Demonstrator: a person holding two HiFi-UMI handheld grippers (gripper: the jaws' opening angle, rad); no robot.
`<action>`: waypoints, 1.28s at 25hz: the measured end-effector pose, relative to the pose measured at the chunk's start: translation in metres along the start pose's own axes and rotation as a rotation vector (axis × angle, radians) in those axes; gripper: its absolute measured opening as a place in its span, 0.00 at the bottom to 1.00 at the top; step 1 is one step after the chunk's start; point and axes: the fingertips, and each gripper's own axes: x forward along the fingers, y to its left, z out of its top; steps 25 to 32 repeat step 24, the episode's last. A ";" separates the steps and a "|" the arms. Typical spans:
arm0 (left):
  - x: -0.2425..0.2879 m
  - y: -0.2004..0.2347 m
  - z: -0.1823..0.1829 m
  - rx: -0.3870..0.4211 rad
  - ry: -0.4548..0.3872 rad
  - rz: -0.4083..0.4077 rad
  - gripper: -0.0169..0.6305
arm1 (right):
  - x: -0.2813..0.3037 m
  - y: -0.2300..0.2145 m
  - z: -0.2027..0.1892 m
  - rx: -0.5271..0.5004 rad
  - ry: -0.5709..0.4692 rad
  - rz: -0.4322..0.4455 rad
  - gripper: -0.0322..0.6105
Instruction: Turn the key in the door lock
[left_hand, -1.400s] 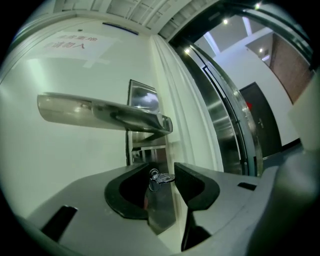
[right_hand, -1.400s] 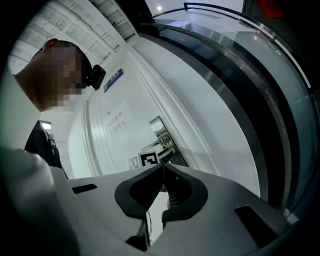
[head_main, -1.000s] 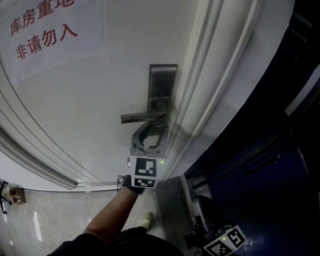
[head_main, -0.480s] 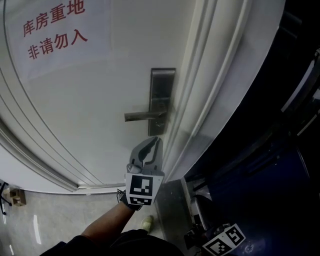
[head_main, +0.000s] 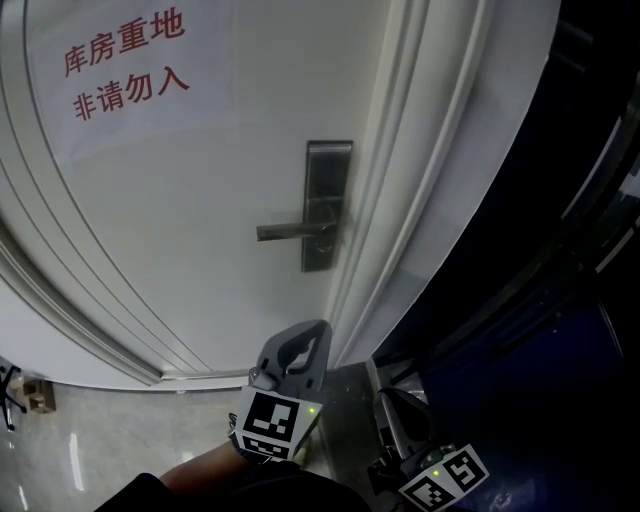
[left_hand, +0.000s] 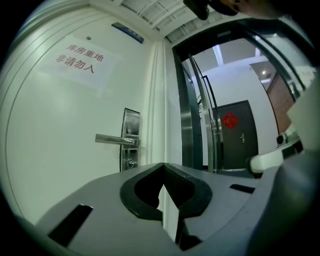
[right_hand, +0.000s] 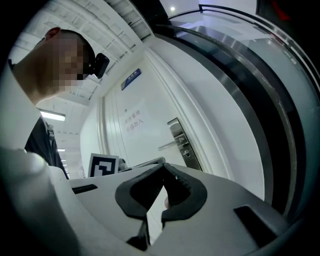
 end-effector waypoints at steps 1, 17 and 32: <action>-0.005 -0.004 0.000 -0.009 0.003 -0.008 0.03 | 0.001 0.001 -0.002 -0.006 0.004 0.002 0.07; -0.009 -0.002 0.003 -0.046 -0.014 -0.016 0.03 | 0.028 -0.011 -0.009 -0.019 0.040 0.014 0.07; 0.004 0.003 0.005 -0.048 -0.019 -0.017 0.03 | 0.043 -0.021 -0.006 -0.026 0.048 0.019 0.07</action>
